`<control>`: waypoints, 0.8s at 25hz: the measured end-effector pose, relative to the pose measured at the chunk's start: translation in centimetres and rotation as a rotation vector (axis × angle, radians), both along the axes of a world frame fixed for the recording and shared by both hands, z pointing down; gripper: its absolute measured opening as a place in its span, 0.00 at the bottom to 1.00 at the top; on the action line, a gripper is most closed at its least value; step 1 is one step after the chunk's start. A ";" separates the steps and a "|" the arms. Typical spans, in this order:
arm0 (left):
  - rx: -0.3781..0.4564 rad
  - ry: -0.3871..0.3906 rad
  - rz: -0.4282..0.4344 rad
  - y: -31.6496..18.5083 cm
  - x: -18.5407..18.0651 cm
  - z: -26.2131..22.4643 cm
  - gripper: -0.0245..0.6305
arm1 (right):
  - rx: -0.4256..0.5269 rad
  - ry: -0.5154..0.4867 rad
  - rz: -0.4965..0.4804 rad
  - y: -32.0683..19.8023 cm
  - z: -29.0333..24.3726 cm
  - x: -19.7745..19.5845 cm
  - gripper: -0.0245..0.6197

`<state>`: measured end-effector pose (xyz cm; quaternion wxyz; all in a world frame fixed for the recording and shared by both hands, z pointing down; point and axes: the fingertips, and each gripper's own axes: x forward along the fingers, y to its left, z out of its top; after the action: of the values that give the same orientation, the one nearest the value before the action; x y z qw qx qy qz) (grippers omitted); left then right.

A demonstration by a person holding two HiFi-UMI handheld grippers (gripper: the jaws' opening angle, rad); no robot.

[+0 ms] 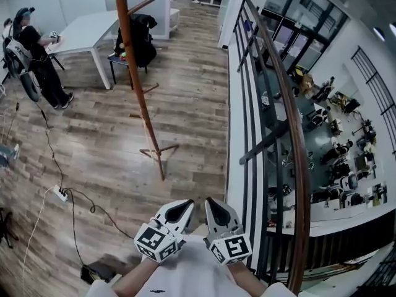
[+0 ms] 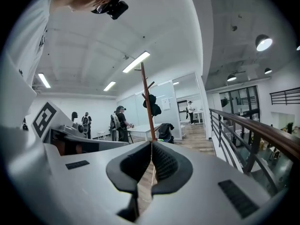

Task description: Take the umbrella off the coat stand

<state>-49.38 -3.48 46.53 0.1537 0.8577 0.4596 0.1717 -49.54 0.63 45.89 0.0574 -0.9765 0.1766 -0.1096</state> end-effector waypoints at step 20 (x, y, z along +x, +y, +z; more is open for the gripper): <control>0.009 -0.072 0.004 2.9 13.5 3.0 0.07 | 0.012 -0.071 -0.006 2.5 3.1 14.4 0.09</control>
<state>-35.92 -0.55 49.57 0.1658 0.8508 0.4547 0.2047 -35.11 3.17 48.96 0.0692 -0.9711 0.1779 -0.1433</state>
